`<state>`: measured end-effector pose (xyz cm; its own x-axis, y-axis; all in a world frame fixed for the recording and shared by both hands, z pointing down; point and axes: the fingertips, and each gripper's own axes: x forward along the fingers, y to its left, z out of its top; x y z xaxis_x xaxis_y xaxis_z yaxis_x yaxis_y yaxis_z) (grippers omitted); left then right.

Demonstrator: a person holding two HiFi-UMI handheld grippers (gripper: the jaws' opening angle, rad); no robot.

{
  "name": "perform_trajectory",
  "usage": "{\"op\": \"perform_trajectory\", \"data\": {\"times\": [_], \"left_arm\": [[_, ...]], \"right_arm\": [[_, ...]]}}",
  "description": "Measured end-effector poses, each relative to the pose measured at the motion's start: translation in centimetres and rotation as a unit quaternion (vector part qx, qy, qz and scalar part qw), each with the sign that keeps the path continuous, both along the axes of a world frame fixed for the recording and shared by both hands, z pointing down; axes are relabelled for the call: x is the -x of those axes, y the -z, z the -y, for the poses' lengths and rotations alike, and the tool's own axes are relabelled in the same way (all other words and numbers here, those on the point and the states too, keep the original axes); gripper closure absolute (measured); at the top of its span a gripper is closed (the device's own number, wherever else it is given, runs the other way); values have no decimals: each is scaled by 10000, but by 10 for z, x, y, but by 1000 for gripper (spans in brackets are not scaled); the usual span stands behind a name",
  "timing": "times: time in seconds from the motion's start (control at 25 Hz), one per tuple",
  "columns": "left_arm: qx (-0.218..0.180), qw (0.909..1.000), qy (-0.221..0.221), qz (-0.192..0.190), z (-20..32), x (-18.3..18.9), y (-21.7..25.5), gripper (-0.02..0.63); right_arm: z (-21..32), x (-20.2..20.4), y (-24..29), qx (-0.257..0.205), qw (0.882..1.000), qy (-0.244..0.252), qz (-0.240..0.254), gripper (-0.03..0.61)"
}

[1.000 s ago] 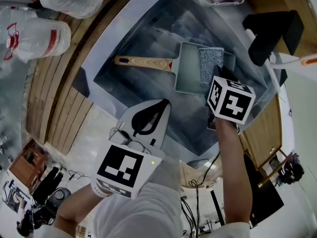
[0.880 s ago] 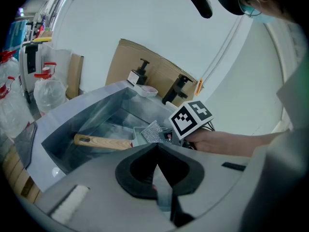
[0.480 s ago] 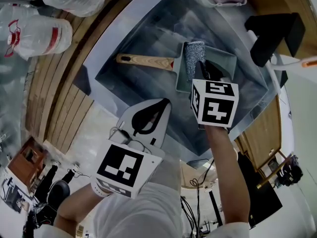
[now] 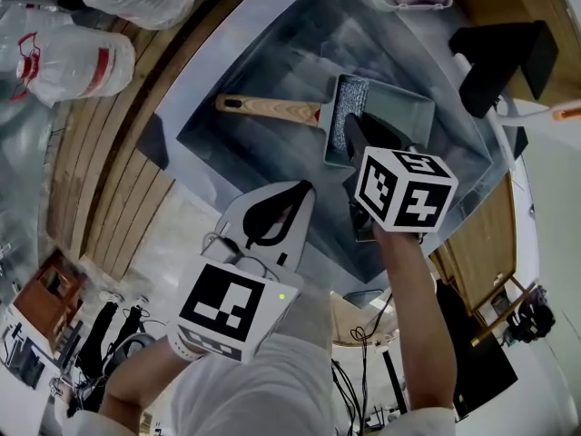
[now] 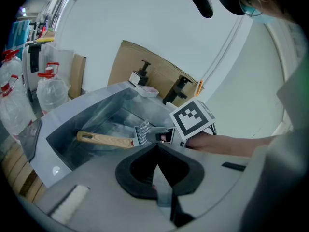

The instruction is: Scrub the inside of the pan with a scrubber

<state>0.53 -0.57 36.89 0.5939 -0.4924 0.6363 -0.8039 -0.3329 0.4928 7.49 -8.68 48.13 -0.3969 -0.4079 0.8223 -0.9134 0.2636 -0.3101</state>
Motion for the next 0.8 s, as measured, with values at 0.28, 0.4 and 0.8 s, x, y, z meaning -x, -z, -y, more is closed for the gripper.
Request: {"op": "perform_trajectory", "data": {"times": [0.28, 0.4, 0.8], "left_arm": [[-9, 10000, 5, 14, -4, 0, 1, 618], [-6, 10000, 18, 19, -6, 1, 1, 618], [-5, 10000, 23, 15, -14, 2, 3, 618]], "right_arm": [[0, 19, 4, 31, 9995, 207, 256, 532], [-5, 24, 4, 81, 9990, 356, 252, 532], [-22, 27, 6, 209, 9984, 367, 366, 532]]}}
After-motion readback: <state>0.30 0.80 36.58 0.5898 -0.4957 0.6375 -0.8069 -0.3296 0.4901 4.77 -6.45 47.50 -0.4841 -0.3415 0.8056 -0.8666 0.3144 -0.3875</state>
